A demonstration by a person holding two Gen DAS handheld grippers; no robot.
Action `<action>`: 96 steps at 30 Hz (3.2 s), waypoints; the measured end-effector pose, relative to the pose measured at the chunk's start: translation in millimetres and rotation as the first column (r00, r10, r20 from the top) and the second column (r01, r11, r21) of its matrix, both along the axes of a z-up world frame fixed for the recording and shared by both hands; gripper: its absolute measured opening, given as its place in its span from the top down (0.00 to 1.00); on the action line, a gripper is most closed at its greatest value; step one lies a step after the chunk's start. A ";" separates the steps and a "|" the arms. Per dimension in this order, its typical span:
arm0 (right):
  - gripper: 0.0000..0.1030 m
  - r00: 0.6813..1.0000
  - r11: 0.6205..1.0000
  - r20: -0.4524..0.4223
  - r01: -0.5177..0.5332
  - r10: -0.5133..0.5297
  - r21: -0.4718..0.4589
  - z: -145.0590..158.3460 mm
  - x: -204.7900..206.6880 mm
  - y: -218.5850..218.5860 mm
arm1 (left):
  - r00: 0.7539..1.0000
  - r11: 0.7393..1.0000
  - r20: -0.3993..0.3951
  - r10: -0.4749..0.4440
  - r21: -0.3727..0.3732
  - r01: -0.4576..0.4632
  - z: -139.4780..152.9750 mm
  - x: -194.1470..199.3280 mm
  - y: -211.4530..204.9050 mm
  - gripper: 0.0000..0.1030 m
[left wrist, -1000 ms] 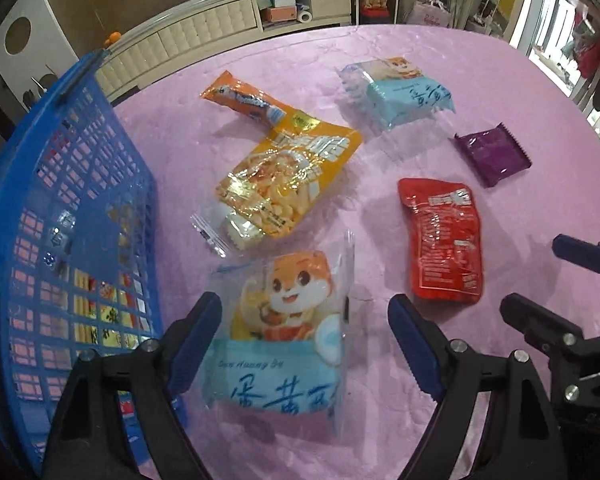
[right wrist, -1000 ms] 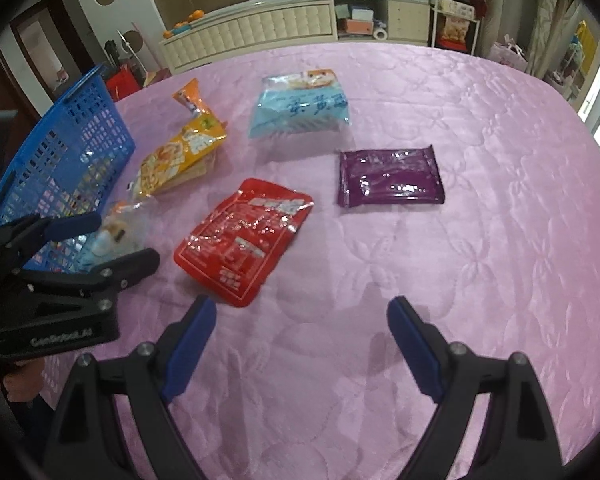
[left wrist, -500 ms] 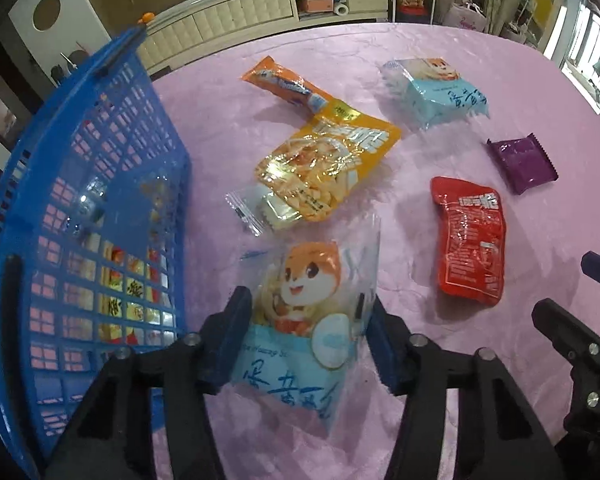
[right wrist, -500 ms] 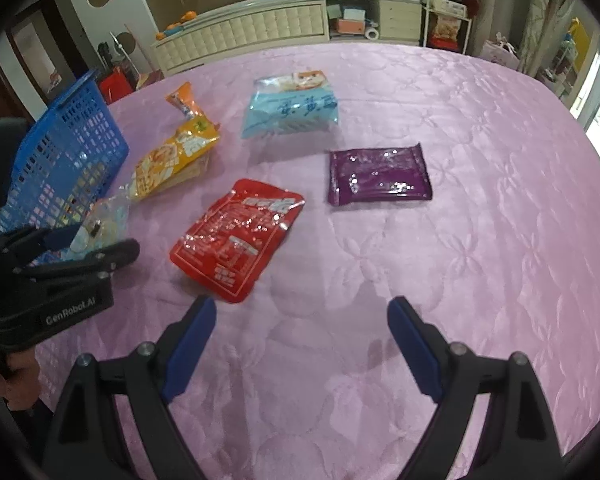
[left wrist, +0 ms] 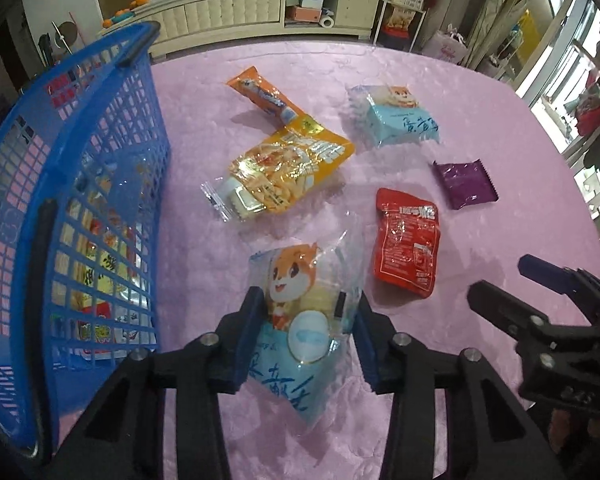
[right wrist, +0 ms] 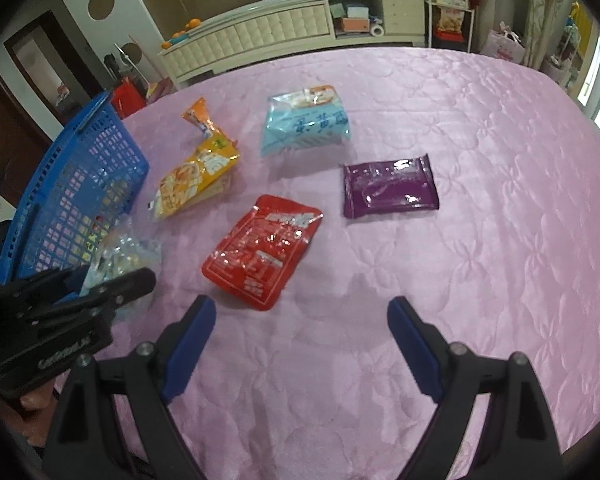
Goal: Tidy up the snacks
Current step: 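Grasp the blue Dan Huang Su bag with the left tool while the right tool grasps the red packet, then carry the blue bag and red packet over the basket and release them inside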
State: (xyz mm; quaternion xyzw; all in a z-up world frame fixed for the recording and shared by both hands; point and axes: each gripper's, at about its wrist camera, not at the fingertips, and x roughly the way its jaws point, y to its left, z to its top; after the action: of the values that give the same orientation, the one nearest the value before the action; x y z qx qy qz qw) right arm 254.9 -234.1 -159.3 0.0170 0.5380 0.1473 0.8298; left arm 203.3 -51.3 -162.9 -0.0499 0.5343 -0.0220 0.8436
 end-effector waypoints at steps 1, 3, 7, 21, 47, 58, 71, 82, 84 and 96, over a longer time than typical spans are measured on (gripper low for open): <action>0.12 1.000 1.000 -0.018 -0.001 0.001 0.005 -2.2 3.2 2.4 | 1.000 1.000 0.009 -0.003 -0.006 0.003 1.4 -1.0 0.6 0.61; 0.12 0.999 1.000 -0.046 -0.002 0.002 0.003 -6.4 9.3 6.5 | 0.999 1.000 0.034 -0.013 -0.005 0.014 5.6 -3.3 0.6 0.61; 0.12 0.996 1.000 -0.089 0.004 -0.005 -0.005 -16.7 26.2 18.3 | 0.998 1.000 0.065 -0.018 -0.005 0.018 11.0 -5.0 3.9 0.61; 0.36 0.988 0.966 -0.100 -0.134 0.114 -0.220 -40.2 62.8 72.4 | 0.997 1.000 0.075 0.002 -0.018 -0.001 -4.4 5.2 4.7 0.62; 0.82 0.963 0.965 0.064 -0.260 0.262 -0.040 57.6 -47.5 50.1 | 0.988 0.997 0.154 0.016 -0.073 -0.004 51.7 -52.1 1.2 0.62; 0.82 0.916 0.952 0.259 -0.295 0.305 -0.078 148.8 -108.6 62.2 | 0.950 1.000 0.311 -0.002 -0.027 0.012 129.4 -111.3 12.5 0.62; 0.82 0.871 0.935 0.345 -0.350 0.348 -0.059 180.0 -123.7 106.6 | 0.928 1.000 0.372 0.027 0.001 -0.030 162.4 -142.5 73.7 0.62; 0.82 0.846 0.906 0.336 -0.418 0.414 -0.061 176.4 -81.9 168.6 | 0.919 0.990 0.371 0.134 -0.004 -0.143 167.7 -112.1 164.7 0.62; 0.82 0.838 0.894 0.323 -0.442 0.439 -0.071 171.2 -70.2 184.2 | 0.921 0.988 0.360 0.150 -0.010 -0.157 162.3 -105.0 174.6 0.62; 0.82 0.830 0.858 0.219 -0.500 0.513 -0.115 119.9 -3.0 249.1 | 0.939 0.981 0.283 0.194 -0.063 -0.184 117.2 -58.8 215.8 0.62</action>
State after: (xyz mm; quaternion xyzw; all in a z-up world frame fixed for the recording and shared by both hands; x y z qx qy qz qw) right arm 251.9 15.0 -39.4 -0.1662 0.4218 0.3482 0.8205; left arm 144.5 164.5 -45.6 -0.1124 0.3979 0.0424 0.9095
